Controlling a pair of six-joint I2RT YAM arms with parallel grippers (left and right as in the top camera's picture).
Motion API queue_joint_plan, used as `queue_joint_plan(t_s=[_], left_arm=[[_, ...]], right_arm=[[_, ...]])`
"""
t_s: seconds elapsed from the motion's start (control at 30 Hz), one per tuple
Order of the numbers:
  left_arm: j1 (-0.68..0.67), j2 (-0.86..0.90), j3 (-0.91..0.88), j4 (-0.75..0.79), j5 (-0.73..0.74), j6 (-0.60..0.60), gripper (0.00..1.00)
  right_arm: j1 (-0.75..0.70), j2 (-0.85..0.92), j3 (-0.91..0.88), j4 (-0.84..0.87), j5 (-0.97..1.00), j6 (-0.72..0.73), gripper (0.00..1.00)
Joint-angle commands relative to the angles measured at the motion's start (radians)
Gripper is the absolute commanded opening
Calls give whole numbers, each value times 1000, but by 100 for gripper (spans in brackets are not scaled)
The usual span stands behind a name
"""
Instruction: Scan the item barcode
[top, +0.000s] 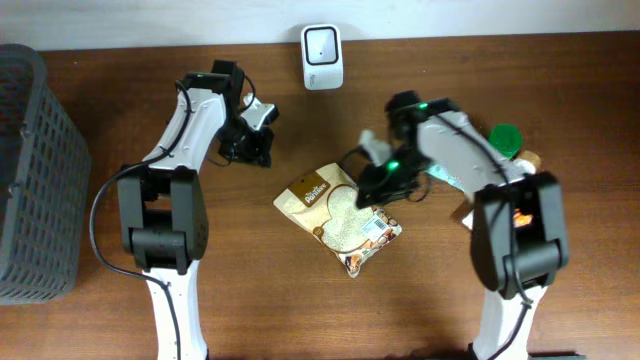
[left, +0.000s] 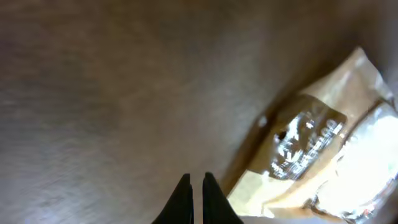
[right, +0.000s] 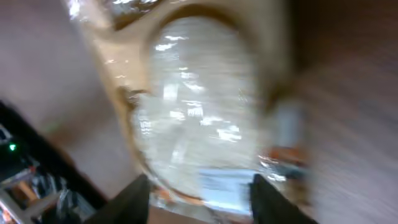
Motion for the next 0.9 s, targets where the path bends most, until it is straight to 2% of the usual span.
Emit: queue_joint_plan(t_s=[0.0, 0.1, 0.13, 0.17, 0.3, 0.5, 0.7, 0.87], left_arm=[[26, -32, 7, 24, -34, -21, 6], [27, -32, 7, 24, -86, -21, 8], [27, -32, 7, 24, -106, -21, 16], [29, -32, 7, 27, -130, -21, 29], [59, -32, 7, 27, -177, -21, 46], [111, -32, 7, 27, -160, -21, 47], [98, -32, 7, 28, -150, -20, 48], [67, -32, 7, 43, -150, -16, 48]], right_arm=[[125, -3, -3, -4, -49, 41, 42], [224, -3, -3, -5, -40, 92, 42], [251, -3, -3, -5, -28, 114, 42], [282, -3, -9, -2, 1, 162, 46], [354, -3, -76, 32, 73, 287, 55], [353, -3, -164, 13, 96, 319, 55], [269, -3, -164, -56, 377, 397, 61], [139, -3, -164, -28, 531, 388, 61]])
